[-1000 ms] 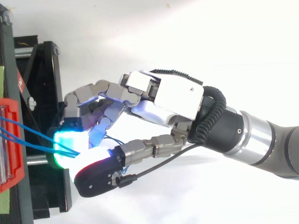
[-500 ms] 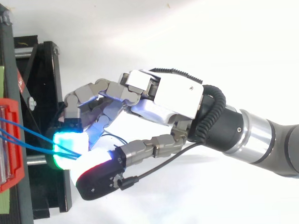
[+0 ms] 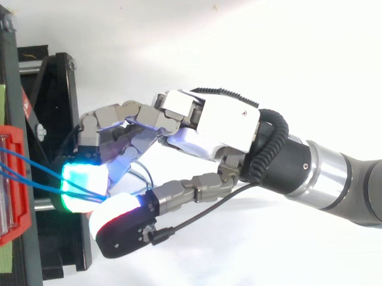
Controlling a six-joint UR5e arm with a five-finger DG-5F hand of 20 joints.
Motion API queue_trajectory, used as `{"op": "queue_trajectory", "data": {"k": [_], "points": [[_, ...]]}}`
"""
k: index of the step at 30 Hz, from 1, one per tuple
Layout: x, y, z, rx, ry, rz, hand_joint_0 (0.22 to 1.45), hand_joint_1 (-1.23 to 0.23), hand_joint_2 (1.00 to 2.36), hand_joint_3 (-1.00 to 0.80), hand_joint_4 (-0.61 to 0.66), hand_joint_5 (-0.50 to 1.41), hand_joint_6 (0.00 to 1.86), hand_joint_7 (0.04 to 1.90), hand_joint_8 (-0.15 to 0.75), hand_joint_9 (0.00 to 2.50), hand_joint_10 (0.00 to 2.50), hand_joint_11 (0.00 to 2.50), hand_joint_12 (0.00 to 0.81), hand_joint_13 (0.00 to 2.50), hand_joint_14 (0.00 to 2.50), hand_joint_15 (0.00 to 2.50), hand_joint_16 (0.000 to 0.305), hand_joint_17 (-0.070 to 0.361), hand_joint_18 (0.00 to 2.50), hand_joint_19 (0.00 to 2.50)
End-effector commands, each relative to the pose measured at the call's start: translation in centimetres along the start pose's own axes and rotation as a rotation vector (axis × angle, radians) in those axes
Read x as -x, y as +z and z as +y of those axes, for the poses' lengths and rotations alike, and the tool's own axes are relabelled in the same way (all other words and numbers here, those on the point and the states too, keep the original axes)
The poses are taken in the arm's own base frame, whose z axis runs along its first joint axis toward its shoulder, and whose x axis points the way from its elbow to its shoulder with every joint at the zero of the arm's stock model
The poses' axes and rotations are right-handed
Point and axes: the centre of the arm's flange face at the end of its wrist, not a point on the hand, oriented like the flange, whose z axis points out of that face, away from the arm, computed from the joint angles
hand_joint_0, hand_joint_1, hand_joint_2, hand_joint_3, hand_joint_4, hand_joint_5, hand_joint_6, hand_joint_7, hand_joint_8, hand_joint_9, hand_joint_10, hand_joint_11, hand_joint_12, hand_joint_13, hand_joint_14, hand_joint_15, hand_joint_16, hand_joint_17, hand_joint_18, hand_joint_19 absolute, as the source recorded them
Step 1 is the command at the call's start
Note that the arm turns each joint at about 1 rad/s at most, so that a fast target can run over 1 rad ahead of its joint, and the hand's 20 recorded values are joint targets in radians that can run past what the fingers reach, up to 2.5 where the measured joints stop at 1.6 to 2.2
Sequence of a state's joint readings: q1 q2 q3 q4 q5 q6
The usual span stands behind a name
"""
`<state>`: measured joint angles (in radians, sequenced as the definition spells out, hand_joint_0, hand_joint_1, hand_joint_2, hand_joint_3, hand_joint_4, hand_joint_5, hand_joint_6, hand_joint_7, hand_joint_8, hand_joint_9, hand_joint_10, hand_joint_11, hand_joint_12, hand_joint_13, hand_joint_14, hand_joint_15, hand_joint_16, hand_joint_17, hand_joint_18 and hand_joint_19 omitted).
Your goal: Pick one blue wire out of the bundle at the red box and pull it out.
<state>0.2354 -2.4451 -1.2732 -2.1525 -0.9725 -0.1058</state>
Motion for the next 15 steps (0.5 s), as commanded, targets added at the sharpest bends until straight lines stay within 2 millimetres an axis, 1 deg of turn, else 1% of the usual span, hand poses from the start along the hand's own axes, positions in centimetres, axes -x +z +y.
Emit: {"op": "queue_trajectory", "data": {"k": [1,2,4,6,7,8,10,11,13,15], "points": [[0.05,0.02,0.0,0.0,0.0,-0.001,0.66,-0.93,1.02,-0.21,-0.04,-0.17,0.87,1.07,0.17,0.97,0.02,0.58,0.31,0.62,0.02,0.33,0.046,0.105,0.42,0.33],[0.05,0.02,0.0,0.0,0.0,-0.001,0.65,-0.92,1.01,-0.24,-0.01,-0.17,0.87,1.04,0.17,0.98,0.02,0.57,0.309,0.62,0.01,0.33,0.047,0.105,0.42,0.33],[-0.08,0.0,0.03,0.003,0.002,0.001,0.63,-0.9,1.01,-0.39,0.04,-0.15,0.84,1.0,0.175,0.99,0.02,0.58,0.312,0.61,0.02,0.33,0.047,0.105,0.41,0.34],[0.01,0.08,0.07,0.007,0.004,-0.001,0.61,-0.9,1.0,-0.45,0.05,-0.15,0.84,0.98,0.177,1.0,0.02,0.58,0.313,0.61,0.01,0.33,0.047,0.105,0.4,0.35],[-0.1,0.04,0.07,0.006,0.005,0.0,0.58,-0.87,1.0,-0.49,0.05,-0.15,0.83,0.99,0.18,1.0,0.02,0.57,0.316,0.61,0.01,0.34,0.047,0.106,0.4,0.34],[-0.1,0.04,0.07,0.006,0.005,0.0,0.58,-0.86,1.0,-0.5,0.05,-0.15,0.83,0.98,0.182,1.01,0.02,0.57,0.316,0.61,0.01,0.34,0.047,0.107,0.4,0.35],[-0.1,0.04,0.07,0.006,0.005,0.0,0.55,-0.79,1.0,-0.5,0.06,-0.14,0.81,1.01,0.188,1.03,0.02,0.57,0.319,0.62,0.01,0.34,0.048,0.109,0.4,0.36],[-0.1,0.04,0.07,0.006,0.005,0.0,0.55,-0.78,1.0,-0.5,0.06,-0.13,0.81,1.03,0.186,1.03,0.02,0.58,0.32,0.62,0.01,0.34,0.048,0.109,0.4,0.36],[-0.1,0.04,0.07,0.006,0.005,0.0,0.58,-0.71,1.01,-0.39,0.05,-0.13,0.81,1.08,0.19,1.06,0.02,0.59,0.317,0.63,0.01,0.35,0.047,0.107,0.39,0.36],[-0.09,0.03,0.05,0.005,0.004,0.0,0.58,-0.71,1.01,-0.35,0.04,-0.13,0.81,1.08,0.191,1.06,0.02,0.59,0.318,0.64,0.01,0.36,0.047,0.106,0.39,0.37]]}}
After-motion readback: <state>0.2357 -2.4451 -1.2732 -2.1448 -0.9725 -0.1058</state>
